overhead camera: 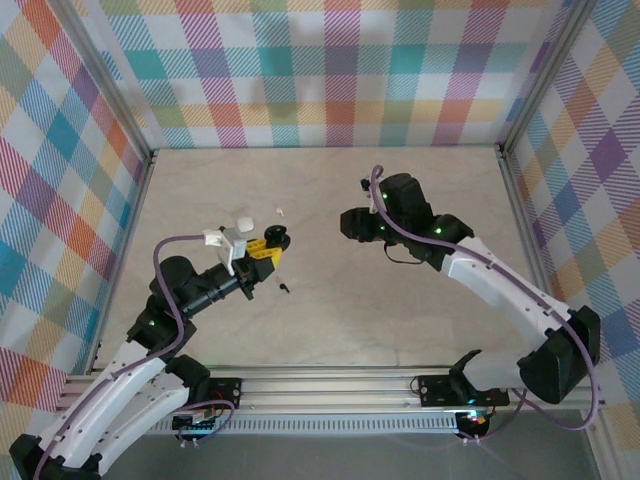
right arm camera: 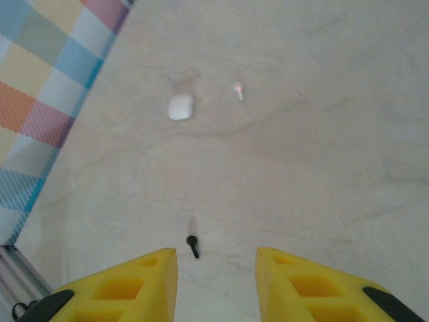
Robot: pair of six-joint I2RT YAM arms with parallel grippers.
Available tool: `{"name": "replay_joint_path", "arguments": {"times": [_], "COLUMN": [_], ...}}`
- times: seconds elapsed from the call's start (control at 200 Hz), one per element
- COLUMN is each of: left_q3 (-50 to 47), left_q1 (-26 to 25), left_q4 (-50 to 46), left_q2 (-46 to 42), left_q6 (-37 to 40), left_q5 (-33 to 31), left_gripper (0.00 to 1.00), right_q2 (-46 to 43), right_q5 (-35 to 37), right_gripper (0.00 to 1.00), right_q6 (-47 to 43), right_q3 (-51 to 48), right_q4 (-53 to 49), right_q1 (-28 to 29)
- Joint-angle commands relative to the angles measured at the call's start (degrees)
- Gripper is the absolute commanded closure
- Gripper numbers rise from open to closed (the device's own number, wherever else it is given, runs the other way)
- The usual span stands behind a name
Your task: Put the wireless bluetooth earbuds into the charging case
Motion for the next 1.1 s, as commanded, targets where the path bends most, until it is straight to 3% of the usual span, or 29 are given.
{"name": "replay_joint_path", "arguments": {"times": [0.0,0.255,0.34,0.505,0.775,0.97,1.095], "left_q3": [-0.8,1.4,2.4,1.8,-2.1,-1.4,-1.6], "left_q1": [-0.4,-0.5,-0.5,-0.5,-0.5,-0.5,-0.5], "left_q4": [-2.0,-6.3,-6.6,-5.8,-9.9,-16.6,-17.0], "left_q2": [-0.8,0.5,1.3,0.9,-6.8,-11.1,-13.2], "left_q6": [1.2,3.7,4.9,3.7,4.0,6.5,5.7], "left_q5": [-2.2,-2.5,-0.6,-3.3,-7.0,-8.7,-9.3], "left_gripper": [1.00,1.00,1.00,1.00,1.00,1.00,1.00], "right_q2": [1.2,6.4,12.6,25.5,37.6,43.8,47.6], "right_q5": [-0.1,-5.9,-8.6,-8.6,-10.5,-7.8,-6.6], "right_gripper": [0.65,0.67,0.68,0.71,0.69,0.65,0.69], "right_q6": [0.9,5.2,2.7,-0.4,2.0,0.0,-2.1], "right_q3": [-0.3,-4.6,0.8,11.7,15.8,23.1,27.7], "right_q4": [-2.0,2.3,0.6,-6.4,-2.4,-5.3,-8.5], "right_q1": [-0.3,-0.3,-0.1,3.1,6.6,10.7,12.6]}}
